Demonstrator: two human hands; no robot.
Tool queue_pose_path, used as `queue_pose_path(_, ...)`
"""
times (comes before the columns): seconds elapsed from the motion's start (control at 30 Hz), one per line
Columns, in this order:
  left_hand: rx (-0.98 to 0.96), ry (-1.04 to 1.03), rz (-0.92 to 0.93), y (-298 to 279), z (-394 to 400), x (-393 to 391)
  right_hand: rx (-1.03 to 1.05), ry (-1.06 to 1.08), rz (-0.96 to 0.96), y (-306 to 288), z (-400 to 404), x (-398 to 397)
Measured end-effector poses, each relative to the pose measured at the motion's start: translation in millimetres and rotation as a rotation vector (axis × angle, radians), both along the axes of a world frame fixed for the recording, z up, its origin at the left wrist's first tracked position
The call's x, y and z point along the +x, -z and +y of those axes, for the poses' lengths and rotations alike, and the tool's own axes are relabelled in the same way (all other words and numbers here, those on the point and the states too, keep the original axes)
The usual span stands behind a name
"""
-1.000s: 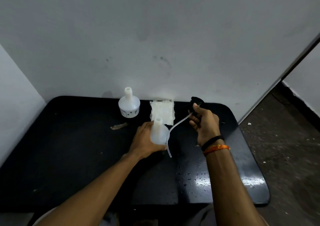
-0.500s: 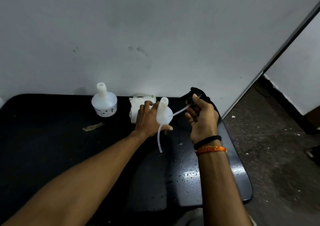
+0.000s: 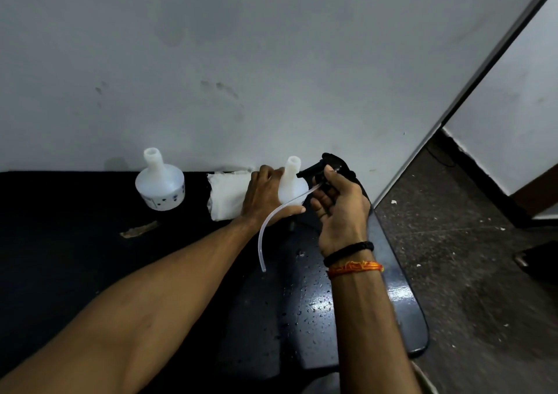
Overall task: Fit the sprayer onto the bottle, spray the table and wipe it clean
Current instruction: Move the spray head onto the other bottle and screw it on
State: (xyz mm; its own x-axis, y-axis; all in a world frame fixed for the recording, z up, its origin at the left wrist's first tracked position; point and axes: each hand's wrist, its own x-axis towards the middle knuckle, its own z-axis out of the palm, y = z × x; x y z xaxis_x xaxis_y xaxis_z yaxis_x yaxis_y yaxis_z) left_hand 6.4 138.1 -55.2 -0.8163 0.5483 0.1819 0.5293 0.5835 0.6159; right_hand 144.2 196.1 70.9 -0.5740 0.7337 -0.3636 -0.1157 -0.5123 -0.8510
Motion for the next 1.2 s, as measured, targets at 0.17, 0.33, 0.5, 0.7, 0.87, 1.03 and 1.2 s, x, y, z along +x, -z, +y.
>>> queue_pose_path(0.17,0.004,0.023,-0.037,6,11,-4,0.005,-0.009,-0.005,3,3,-1)
queue_pose_path(0.33,-0.010,0.028,-0.082,5,16,-5,0.002,-0.023,0.004,5,2,-3)
queue_pose_path(0.5,-0.084,0.034,-0.091,3,-10,-9,0.014,-0.053,-0.013,3,-6,-4)
queue_pose_path(0.7,-0.047,-0.056,0.071,1,-88,-14,0.043,-0.173,-0.034,3,-29,-10)
queue_pose_path(0.87,0.045,-0.238,0.097,-1,-155,-15,0.083,-0.309,-0.027,4,-58,-20)
queue_pose_path(1.03,0.023,-0.534,-0.037,-2,-203,-19,0.112,-0.428,-0.025,10,-79,-27)
queue_pose_path(1.2,0.005,-0.649,-0.058,4,-227,-26,0.114,-0.497,-0.028,16,-92,-33)
